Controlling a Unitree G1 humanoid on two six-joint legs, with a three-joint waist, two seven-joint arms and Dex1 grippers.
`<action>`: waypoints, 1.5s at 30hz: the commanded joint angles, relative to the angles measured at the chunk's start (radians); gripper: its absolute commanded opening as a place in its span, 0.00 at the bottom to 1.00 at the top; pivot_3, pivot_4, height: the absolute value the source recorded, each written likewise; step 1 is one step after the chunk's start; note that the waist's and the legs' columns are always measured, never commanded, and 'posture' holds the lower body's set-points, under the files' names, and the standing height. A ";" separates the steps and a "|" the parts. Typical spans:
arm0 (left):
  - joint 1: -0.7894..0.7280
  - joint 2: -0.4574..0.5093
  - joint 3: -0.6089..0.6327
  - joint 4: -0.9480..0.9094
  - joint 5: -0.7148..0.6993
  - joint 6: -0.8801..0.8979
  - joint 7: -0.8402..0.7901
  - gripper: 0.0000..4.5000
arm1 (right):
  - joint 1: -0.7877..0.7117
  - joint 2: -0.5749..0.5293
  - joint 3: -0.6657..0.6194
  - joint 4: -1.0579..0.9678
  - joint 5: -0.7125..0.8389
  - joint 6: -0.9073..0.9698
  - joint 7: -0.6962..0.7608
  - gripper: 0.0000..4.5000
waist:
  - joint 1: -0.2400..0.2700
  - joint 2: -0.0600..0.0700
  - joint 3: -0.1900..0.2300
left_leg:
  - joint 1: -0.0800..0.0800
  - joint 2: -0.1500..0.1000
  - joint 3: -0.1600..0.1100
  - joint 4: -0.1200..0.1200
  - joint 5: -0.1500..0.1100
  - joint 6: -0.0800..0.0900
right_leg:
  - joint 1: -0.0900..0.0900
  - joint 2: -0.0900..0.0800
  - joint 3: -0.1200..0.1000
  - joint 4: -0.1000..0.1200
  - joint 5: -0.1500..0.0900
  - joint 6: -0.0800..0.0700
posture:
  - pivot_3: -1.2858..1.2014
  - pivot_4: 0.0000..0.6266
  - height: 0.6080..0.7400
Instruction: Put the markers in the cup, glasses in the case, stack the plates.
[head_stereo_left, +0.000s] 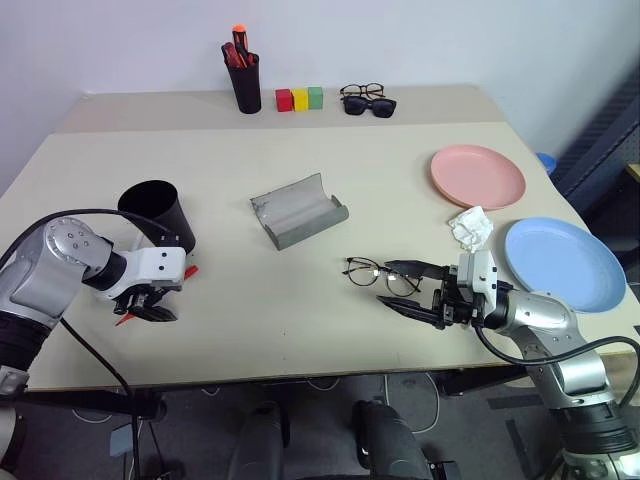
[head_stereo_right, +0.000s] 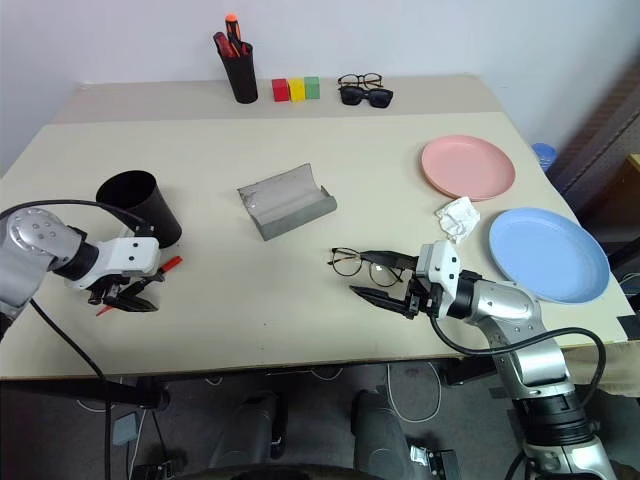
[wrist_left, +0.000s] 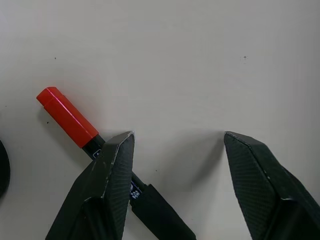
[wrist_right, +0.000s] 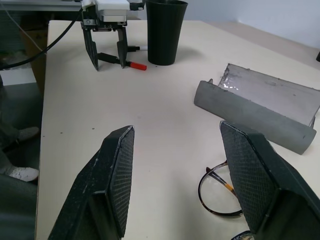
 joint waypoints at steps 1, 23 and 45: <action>-0.065 0.002 0.024 0.018 0.006 0.016 0.009 0.63 | 0.009 -0.002 -0.031 -0.027 0.011 -0.015 -0.006 0.61 | 0.001 0.000 0.000 | 0.000 0.000 0.000 0.000 0.000 0.000 | 0.000 0.000 0.000 0.000 0.000 0.000 | 0.52 0.24 1.00; 0.084 0.021 -0.002 -0.200 0.073 0.371 0.132 0.58 | -0.019 0.012 -0.018 0.003 0.006 -0.023 -0.017 0.61 | 0.000 0.001 -0.001 | 0.000 0.000 0.000 0.001 0.000 0.000 | 0.000 0.000 0.000 0.001 0.000 0.001 | 0.52 0.24 1.00; -0.061 -0.433 0.372 -0.491 -0.300 0.314 0.615 0.01 | -0.059 0.012 -0.031 0.013 0.036 0.019 -0.028 0.61 | 0.003 0.000 0.000 | -0.002 0.000 -0.002 0.009 0.000 0.000 | 0.003 0.001 0.000 0.004 0.000 0.001 | 0.52 0.24 1.00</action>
